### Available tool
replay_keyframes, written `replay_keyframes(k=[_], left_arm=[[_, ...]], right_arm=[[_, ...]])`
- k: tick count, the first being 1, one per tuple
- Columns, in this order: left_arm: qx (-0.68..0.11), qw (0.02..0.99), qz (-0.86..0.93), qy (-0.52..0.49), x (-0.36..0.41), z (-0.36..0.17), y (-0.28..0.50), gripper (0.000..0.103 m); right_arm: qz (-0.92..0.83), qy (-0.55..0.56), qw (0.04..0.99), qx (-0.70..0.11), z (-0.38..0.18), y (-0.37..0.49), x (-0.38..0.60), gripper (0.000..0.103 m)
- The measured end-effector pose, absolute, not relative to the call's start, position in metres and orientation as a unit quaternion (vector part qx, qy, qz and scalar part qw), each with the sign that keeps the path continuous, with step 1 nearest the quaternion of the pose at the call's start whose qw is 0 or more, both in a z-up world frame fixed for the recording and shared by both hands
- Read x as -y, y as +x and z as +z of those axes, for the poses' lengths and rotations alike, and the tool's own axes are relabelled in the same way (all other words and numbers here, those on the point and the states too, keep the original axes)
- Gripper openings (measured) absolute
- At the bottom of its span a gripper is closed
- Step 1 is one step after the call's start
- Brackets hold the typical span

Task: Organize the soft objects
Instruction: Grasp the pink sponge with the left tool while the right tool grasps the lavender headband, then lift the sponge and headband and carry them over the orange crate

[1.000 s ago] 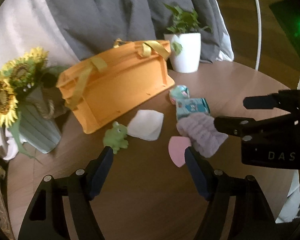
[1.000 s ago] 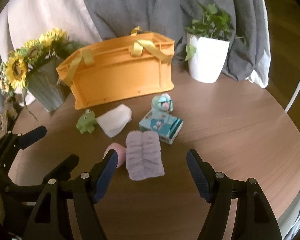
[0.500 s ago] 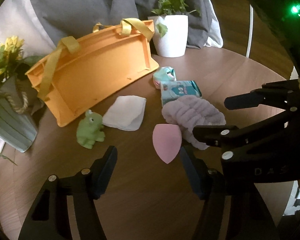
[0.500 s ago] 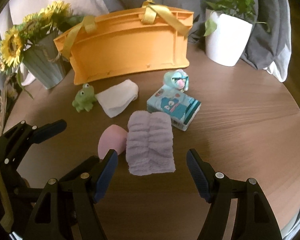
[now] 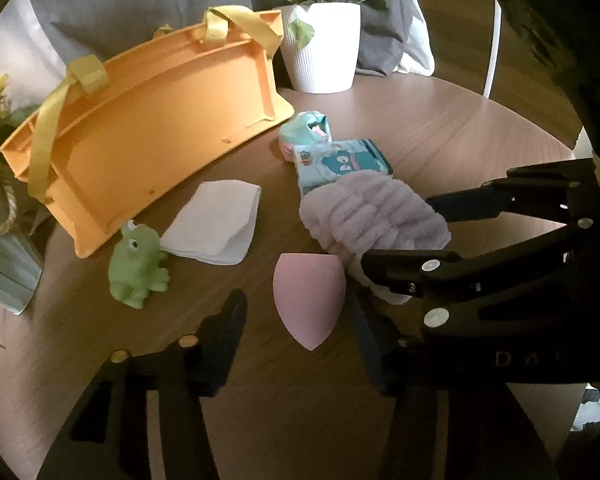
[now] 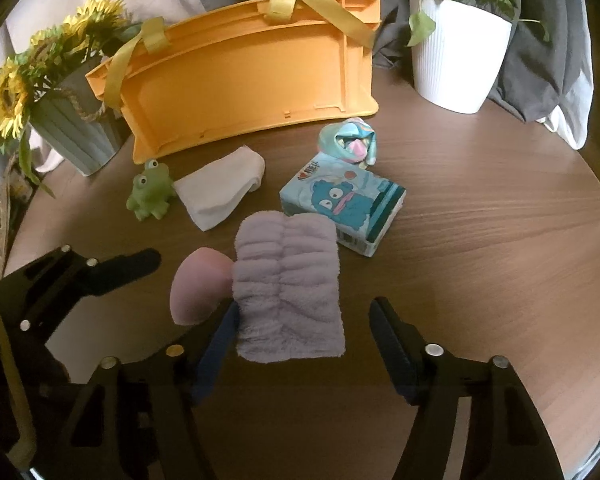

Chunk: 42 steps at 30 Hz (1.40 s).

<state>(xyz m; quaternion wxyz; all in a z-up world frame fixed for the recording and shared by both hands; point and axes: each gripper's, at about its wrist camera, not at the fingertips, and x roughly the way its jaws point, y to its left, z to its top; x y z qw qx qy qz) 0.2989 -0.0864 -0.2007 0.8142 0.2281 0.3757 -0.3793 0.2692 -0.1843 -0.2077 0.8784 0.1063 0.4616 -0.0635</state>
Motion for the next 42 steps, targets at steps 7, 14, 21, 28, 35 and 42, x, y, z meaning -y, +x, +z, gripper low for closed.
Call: replay_keyframes(k=[7, 14, 21, 28, 35, 42], left_arm=[[-0.381, 0.813, -0.388, 0.208, 0.085, -0.203, 0.3, 0.034], [-0.386, 0.834, -0.357, 0.167, 0.073, -0.195, 0.298, 0.032], [-0.38, 0.861, -0.317, 0.12, 0.06, -0.178, 0.292, 0.032], [-0.377, 0.878, -0.287, 0.071, 0.051, -0.158, 0.283, 0.032], [-0.364, 0.891, -0.268, 0.039, 0.05, -0.134, 0.27, 0.032], [-0.338, 0.909, -0.244, 0.016, 0.049, -0.105, 0.259, 0.032]], right_arm=[[-0.059, 0.109, 0.879, -0.459, -0.208, 0.269, 0.184, 0.044], [-0.059, 0.1, 0.885, -0.45, -0.202, 0.264, 0.183, 0.031], [-0.042, 0.103, 0.891, -0.441, -0.194, 0.259, 0.18, 0.019], [-0.026, 0.102, 0.898, -0.427, -0.179, 0.25, 0.18, 0.018], [-0.011, 0.1, 0.91, -0.403, -0.152, 0.238, 0.185, 0.018], [0.005, 0.099, 0.922, -0.375, -0.128, 0.229, 0.192, 0.018]])
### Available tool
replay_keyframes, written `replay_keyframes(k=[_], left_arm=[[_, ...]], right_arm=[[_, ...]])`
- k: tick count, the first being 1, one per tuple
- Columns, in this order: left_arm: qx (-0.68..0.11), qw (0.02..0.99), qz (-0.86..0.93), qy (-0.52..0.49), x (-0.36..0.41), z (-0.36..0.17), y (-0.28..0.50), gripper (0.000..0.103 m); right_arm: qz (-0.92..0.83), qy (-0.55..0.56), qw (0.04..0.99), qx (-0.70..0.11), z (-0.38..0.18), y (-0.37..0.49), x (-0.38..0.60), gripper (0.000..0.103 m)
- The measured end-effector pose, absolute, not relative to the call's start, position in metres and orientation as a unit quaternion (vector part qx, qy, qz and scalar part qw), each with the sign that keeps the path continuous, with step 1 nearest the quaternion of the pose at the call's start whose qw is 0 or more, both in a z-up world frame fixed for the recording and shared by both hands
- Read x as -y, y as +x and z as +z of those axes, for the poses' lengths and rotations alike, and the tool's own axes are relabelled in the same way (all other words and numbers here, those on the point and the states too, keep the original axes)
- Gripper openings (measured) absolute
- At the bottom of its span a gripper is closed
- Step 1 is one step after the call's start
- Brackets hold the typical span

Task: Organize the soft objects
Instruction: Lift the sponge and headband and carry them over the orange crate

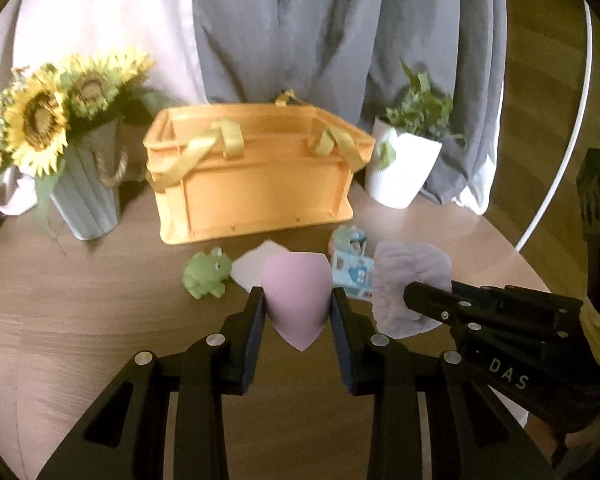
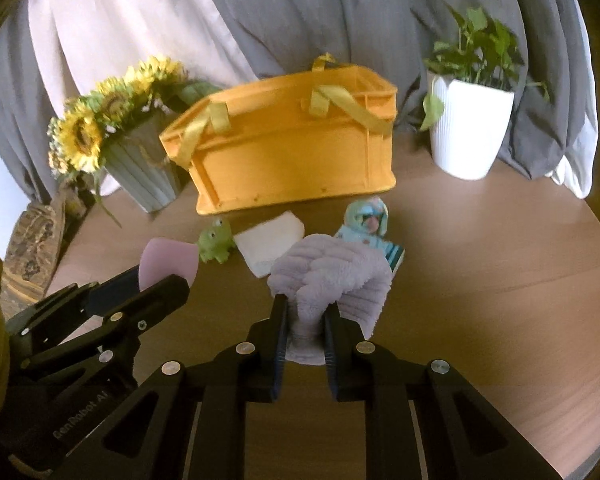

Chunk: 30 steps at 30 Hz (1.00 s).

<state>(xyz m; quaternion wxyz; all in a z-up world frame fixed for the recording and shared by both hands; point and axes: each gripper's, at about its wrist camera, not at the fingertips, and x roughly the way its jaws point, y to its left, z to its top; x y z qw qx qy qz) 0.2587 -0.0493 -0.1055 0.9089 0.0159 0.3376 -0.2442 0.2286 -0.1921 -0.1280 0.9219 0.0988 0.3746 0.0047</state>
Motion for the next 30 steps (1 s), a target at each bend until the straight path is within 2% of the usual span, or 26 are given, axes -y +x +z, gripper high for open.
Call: replay_keyframes(k=[30], left_arm=[[-0.182, 0.969, -0.168, 0.006, 0.064, -0.001, 0.262, 0.032]], right_arm=[[0.066, 0.057, 0.972, -0.218, -0.023, 0.246, 0.213, 0.018]])
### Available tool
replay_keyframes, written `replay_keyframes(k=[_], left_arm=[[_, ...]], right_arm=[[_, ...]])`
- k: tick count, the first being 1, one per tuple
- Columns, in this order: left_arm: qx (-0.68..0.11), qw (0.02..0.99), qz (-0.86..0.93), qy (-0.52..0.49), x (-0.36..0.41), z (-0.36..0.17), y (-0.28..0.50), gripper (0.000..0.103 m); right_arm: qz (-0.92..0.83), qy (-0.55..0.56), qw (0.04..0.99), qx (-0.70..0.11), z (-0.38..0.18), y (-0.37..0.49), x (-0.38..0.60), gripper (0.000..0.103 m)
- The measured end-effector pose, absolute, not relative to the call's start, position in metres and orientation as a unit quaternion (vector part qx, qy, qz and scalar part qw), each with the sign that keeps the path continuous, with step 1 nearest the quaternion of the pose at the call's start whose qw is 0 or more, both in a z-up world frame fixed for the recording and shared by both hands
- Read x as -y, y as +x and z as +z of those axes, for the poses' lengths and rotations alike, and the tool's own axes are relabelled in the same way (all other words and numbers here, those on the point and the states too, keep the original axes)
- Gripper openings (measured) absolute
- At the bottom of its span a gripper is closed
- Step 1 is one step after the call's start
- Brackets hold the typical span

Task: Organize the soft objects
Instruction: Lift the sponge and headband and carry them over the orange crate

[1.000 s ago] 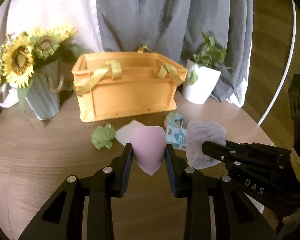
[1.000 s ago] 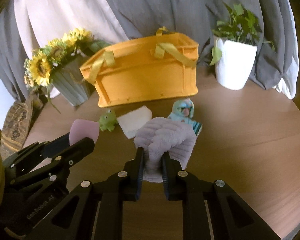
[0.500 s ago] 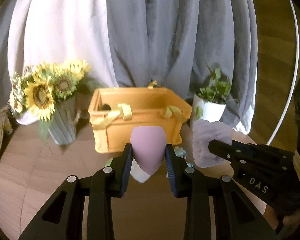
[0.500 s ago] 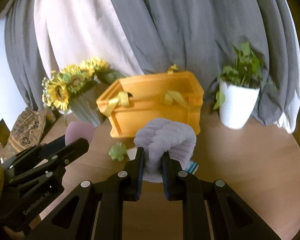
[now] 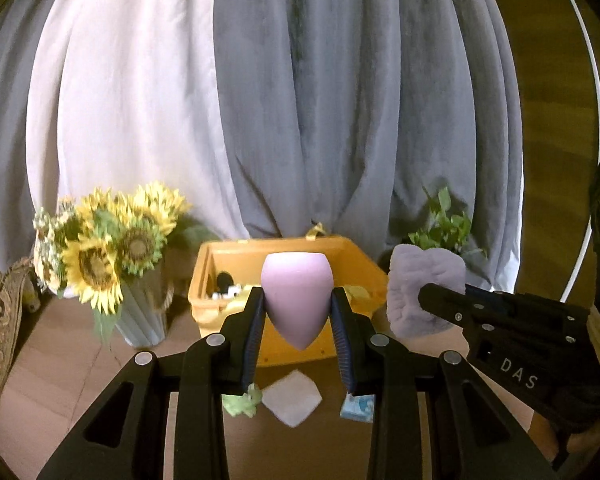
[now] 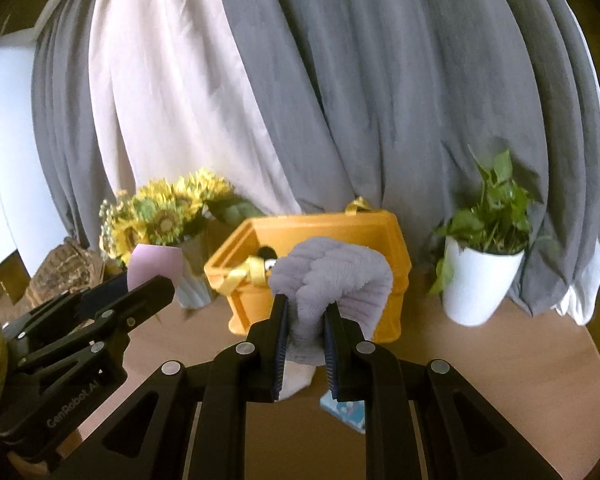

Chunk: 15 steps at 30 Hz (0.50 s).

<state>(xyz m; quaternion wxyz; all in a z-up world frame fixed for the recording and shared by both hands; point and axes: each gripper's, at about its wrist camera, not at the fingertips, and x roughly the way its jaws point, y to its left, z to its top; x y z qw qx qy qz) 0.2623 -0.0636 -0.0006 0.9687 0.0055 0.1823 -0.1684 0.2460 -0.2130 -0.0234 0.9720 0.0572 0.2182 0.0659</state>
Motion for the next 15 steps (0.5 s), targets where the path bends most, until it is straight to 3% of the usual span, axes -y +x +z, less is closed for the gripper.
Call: replay_keyframes(k=[15], left_arm=[[-0.15, 0.974, -0.167, 0.013, 0.072, 0.02, 0.306, 0.032]], right_arm=[[0.073, 0.053, 0.979, -0.181, -0.001, 0.286, 0.22, 0.018]])
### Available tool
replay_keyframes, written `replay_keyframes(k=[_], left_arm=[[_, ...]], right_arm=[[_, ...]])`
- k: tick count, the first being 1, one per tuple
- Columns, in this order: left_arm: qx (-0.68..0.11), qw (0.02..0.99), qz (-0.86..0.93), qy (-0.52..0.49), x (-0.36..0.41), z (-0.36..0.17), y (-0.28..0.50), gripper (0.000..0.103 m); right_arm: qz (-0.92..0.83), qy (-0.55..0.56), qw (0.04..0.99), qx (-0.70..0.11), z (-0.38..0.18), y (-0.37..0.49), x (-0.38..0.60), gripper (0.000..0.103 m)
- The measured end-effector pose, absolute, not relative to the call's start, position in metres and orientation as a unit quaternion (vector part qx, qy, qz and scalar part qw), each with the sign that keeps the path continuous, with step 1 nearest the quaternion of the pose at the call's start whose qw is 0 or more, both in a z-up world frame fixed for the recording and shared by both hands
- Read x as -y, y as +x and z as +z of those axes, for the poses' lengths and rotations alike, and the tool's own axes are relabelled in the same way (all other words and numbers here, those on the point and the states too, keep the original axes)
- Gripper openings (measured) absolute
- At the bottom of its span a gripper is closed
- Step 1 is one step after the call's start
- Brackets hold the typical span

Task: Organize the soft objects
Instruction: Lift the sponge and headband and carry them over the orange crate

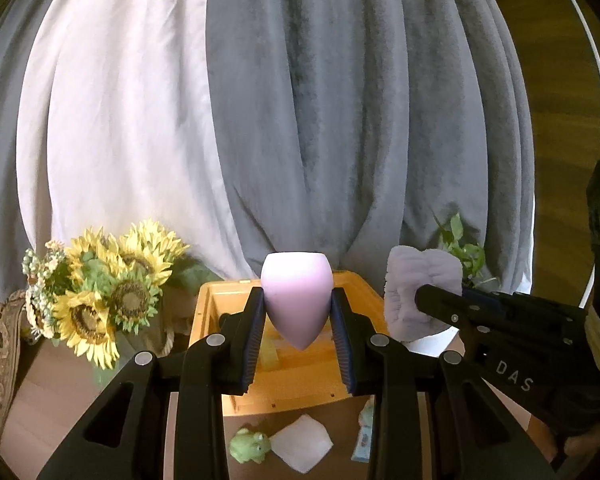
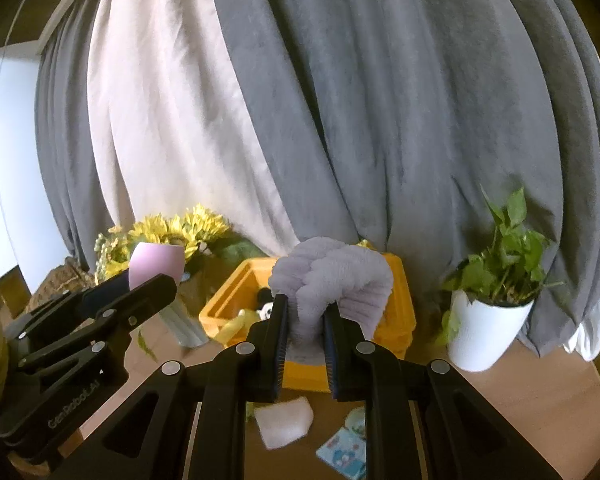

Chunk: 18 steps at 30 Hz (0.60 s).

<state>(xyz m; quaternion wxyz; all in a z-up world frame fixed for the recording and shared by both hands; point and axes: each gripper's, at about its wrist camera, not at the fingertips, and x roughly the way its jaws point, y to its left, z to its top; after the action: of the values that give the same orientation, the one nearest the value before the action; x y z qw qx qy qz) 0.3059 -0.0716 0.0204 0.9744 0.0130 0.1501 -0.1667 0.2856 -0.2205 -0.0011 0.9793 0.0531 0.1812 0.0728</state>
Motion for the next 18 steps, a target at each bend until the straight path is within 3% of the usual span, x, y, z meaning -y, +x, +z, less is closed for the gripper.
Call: replay_keyframes(k=[18], left_arm=[[-0.169, 0.973, -0.157, 0.013, 0.084, 0.015, 0.382, 0.032]], right_arm=[[0.072, 0.053, 0.979, -0.186, 0.002, 0.362, 0.234, 0.018]])
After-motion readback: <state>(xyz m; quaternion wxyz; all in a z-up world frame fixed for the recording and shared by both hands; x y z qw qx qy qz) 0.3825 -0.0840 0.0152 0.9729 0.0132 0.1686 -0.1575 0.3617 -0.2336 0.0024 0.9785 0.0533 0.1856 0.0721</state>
